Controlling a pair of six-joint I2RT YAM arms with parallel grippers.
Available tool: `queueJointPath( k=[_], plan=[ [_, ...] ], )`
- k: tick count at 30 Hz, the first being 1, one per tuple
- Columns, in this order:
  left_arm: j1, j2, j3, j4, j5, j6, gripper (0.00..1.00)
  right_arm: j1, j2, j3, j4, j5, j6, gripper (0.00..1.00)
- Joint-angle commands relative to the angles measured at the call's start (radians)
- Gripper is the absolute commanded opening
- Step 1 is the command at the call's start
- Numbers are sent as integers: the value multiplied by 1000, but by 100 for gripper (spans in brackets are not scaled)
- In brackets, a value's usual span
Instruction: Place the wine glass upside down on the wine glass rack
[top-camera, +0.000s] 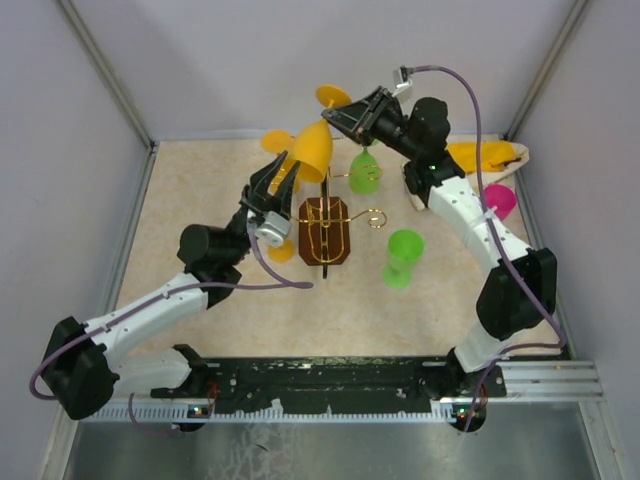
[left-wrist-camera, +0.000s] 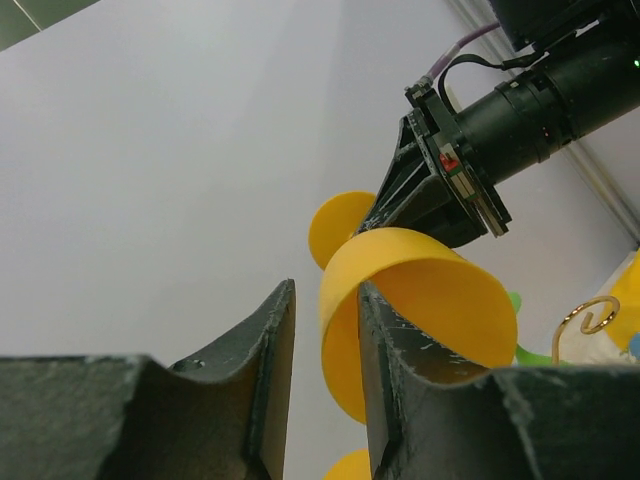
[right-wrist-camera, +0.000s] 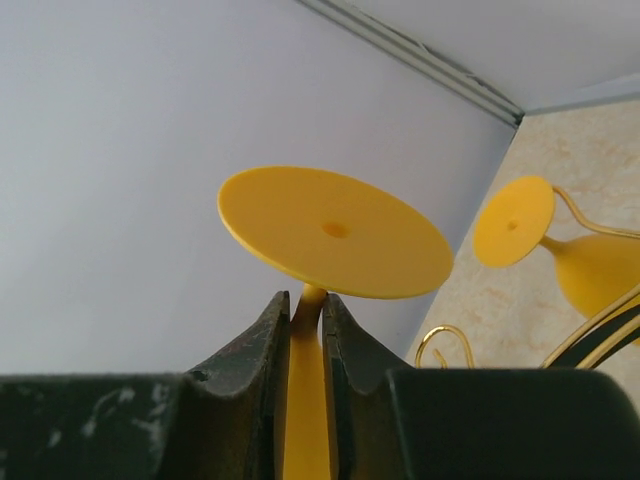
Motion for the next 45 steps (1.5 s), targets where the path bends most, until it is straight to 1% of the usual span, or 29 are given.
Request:
queueJointPath(
  k=[1,6,11,15,18,20,22,25,28,30,34,38,42,45],
  plan=[
    [-6,-43,2,-19,18,-30,37,-34,-48,55,3,27,-71,8],
    [-6,-63,-1,-76,24,-73,38,-66,-49,94,-32,45,-127,8],
    [-7,-76,-15,-83,-26,-84,38,-96,-52,135,-76,58,-184,8],
    [-7,-60,-2,-57,-97,-58,38,-104,-60,145,-80,47,-223,8],
    [-6,-40,47,-66,-197,-75,42,-115,-82,148,-120,62,-302,8],
    [-5,-23,108,-124,-302,-135,48,-126,-109,150,-172,102,-391,8],
    [-4,-4,192,-241,-373,-178,52,-136,-142,147,-231,157,-491,8],
    [-2,22,284,-384,-380,-204,56,-150,-204,125,-271,231,-622,8],
    [3,48,356,-482,-395,-277,61,-169,-286,62,-245,280,-718,8],
    [14,72,420,-569,-396,-334,62,-180,-332,18,-240,325,-773,8],
    [57,117,527,-726,-328,-452,63,-198,-398,-36,-302,404,-892,8],
    [115,170,605,-844,-182,-565,64,-220,-456,-117,-347,474,-1005,8],
    [202,207,633,-884,-16,-706,64,-282,-517,-259,-290,487,-1043,6],
    [267,220,636,-881,46,-766,63,-313,-539,-348,-242,487,-1084,4]
  ],
)
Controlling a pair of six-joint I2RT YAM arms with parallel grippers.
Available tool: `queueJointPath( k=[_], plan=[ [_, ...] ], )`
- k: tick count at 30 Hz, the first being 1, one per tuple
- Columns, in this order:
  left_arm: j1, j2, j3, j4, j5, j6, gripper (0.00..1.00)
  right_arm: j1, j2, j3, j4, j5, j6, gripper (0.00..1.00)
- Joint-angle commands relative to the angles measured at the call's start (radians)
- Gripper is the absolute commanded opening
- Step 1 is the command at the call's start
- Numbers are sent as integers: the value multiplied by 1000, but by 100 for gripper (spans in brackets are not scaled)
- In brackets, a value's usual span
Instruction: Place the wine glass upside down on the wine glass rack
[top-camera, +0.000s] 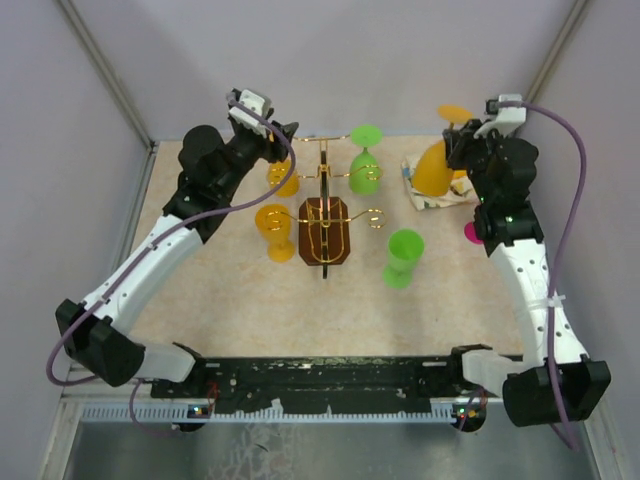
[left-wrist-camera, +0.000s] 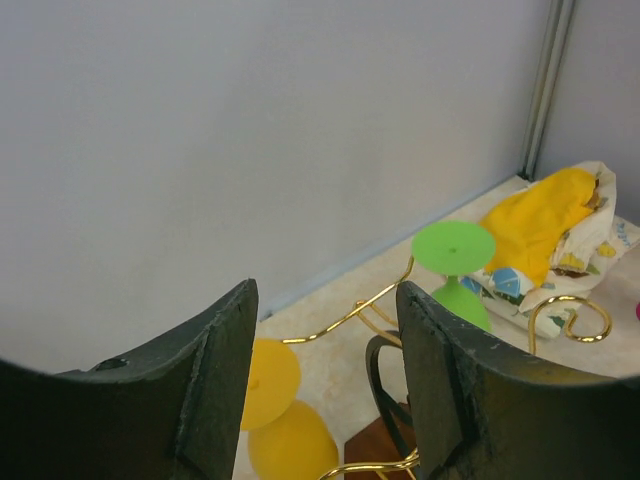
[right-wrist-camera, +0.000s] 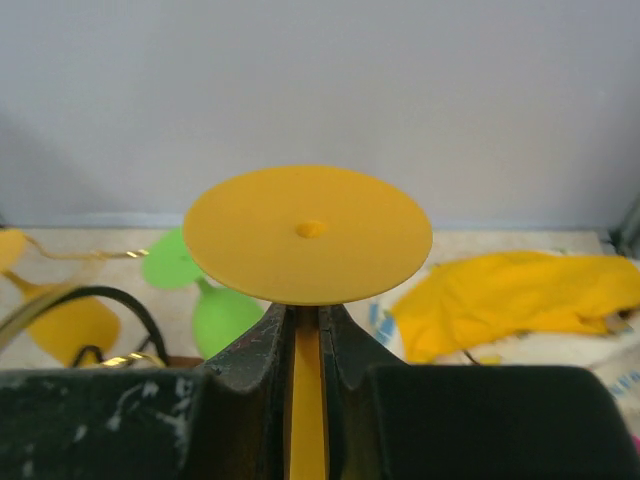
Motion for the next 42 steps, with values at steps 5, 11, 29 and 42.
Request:
queueJointPath(
  k=[5,11,29,42],
  plan=[
    [105,9,29,-47,163,-147,64,-39,-74,-262,300,9,-175,4],
    [146,-24,5,-51,158,-156,64,-39,-99,-462,588,-75,-184,4],
    [288,7,60,-199,252,-244,65,-39,-50,-655,963,-357,-88,2],
    [309,16,65,-197,257,-223,66,-10,51,-655,1085,-520,-44,1]
  ],
)
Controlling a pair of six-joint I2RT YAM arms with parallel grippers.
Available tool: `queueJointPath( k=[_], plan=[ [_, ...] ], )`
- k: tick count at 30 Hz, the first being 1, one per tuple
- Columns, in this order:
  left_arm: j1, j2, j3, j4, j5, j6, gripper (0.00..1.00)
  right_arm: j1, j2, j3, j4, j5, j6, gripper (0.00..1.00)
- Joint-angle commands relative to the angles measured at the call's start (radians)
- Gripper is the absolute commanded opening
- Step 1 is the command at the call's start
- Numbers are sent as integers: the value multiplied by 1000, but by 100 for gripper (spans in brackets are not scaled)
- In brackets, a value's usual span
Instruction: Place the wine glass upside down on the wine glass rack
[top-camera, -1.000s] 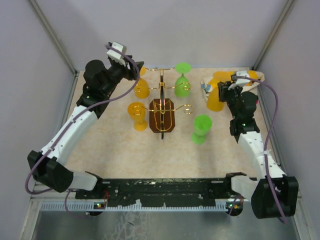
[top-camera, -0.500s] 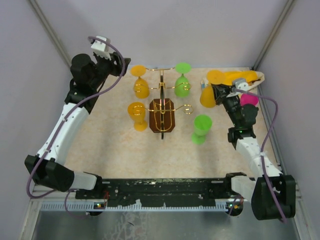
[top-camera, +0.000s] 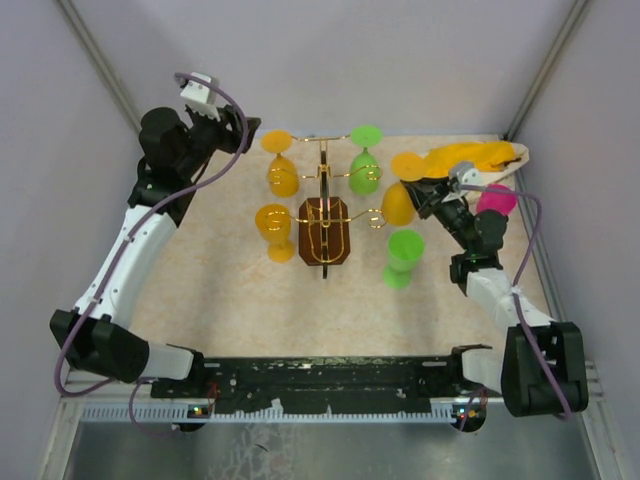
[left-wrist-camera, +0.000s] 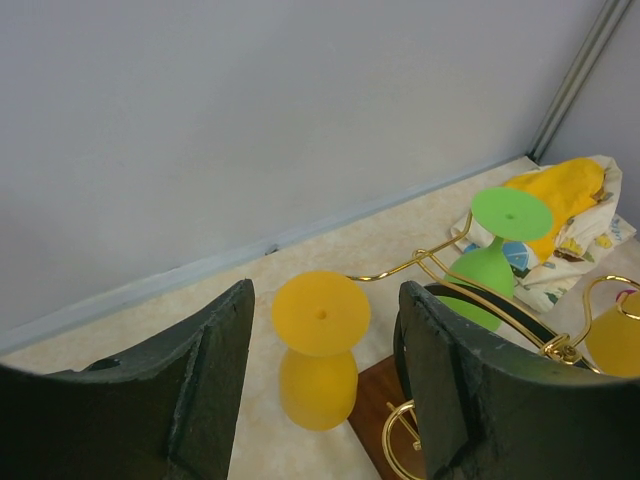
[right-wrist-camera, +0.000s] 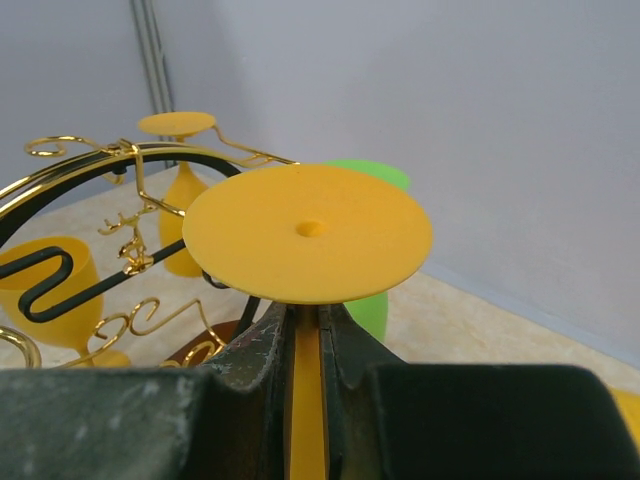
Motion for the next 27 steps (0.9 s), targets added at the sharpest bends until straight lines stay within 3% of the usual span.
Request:
queueJointPath(
  k=[1,6,27],
  plan=[
    [12,8,-2,9,13,7,66,35,13,28,89,-46,-29,1],
    [20,6,-2,11,10,19,66,85,40,56,37,-47,-84,0],
    [31,0,-14,20,10,18,66,149,189,80,192,-15,4,0]
  ],
)
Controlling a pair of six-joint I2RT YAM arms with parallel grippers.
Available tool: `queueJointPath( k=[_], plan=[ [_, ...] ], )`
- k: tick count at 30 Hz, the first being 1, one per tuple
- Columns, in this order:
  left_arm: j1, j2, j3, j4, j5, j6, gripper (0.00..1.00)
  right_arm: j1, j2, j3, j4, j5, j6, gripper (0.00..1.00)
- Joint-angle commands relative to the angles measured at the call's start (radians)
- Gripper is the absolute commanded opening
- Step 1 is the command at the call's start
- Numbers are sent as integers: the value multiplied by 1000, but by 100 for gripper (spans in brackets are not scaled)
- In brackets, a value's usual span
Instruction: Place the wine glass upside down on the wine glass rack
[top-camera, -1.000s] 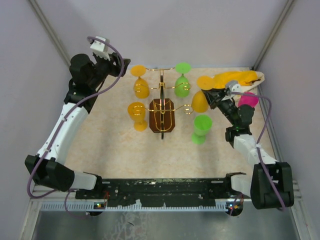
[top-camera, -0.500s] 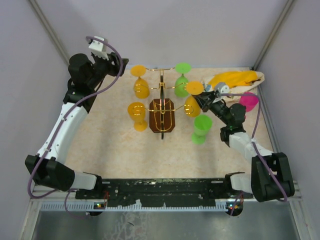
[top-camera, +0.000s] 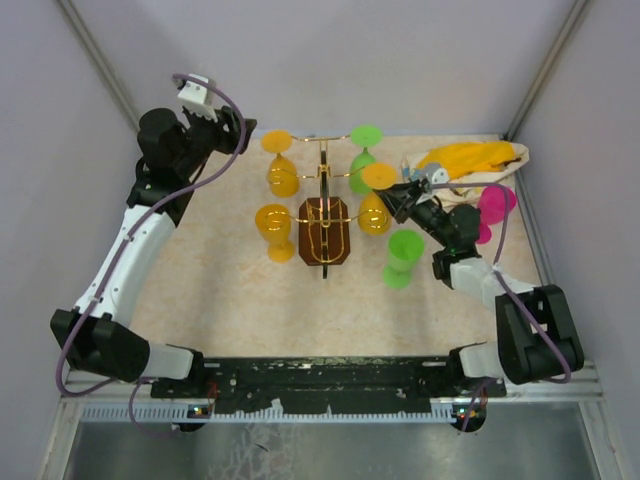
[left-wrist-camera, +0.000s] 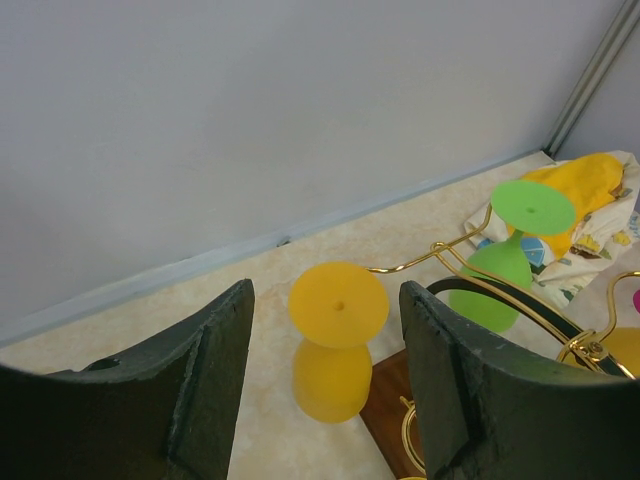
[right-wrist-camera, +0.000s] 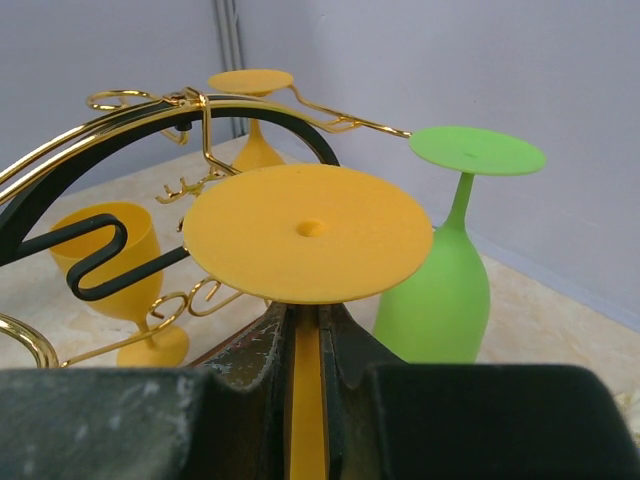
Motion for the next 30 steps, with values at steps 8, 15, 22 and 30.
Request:
queueJointPath(
  k=[8,15,22,30],
  plan=[
    [7,6,0,26,10,13,66,34,48,71,104,45,9,0],
    [9,12,5,33,11,18,66,62,66,88,82,88,-25,0],
    [10,13,2,31,8,28,66,77,92,113,80,116,-22,0],
    [13,12,-5,35,9,32,66,83,100,131,14,181,-19,0]
  ],
)
